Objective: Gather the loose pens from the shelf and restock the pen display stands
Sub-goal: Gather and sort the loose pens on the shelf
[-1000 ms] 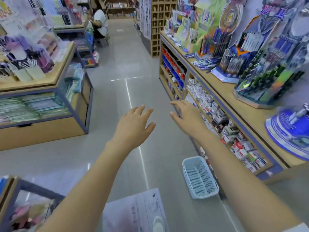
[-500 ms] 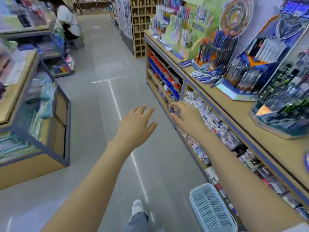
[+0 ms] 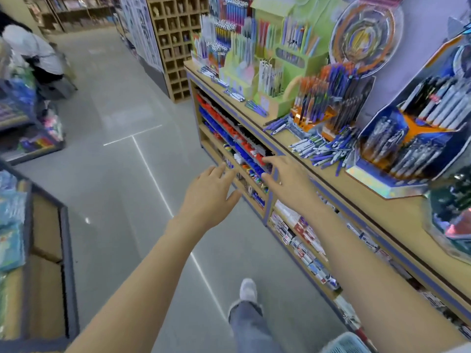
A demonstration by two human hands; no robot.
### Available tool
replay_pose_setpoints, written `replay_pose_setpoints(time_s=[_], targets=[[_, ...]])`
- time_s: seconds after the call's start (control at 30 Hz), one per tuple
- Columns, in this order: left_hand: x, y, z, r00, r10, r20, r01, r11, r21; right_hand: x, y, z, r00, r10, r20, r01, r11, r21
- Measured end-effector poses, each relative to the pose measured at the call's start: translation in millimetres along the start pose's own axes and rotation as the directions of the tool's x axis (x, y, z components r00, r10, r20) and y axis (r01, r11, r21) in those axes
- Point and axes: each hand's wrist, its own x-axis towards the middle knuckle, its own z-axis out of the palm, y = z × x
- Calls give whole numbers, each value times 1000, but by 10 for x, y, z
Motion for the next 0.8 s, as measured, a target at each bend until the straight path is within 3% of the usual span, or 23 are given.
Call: replay_pose_setpoints(time_s=[0.37, 0.6, 0.8], targets=[[2756, -477, 334, 990, 121, 78, -117, 992, -46, 2177, 999, 182, 992, 122, 43, -120, 992, -40], [4001, -652, 808, 951, 222, 217, -211, 975, -73, 2876, 1612, 346, 958, 268, 102, -256, 959, -119], [4931, -883, 1331, 875, 346, 338, -341, 937, -77, 3275, 2078, 692, 893, 430, 132, -411, 900, -145]])
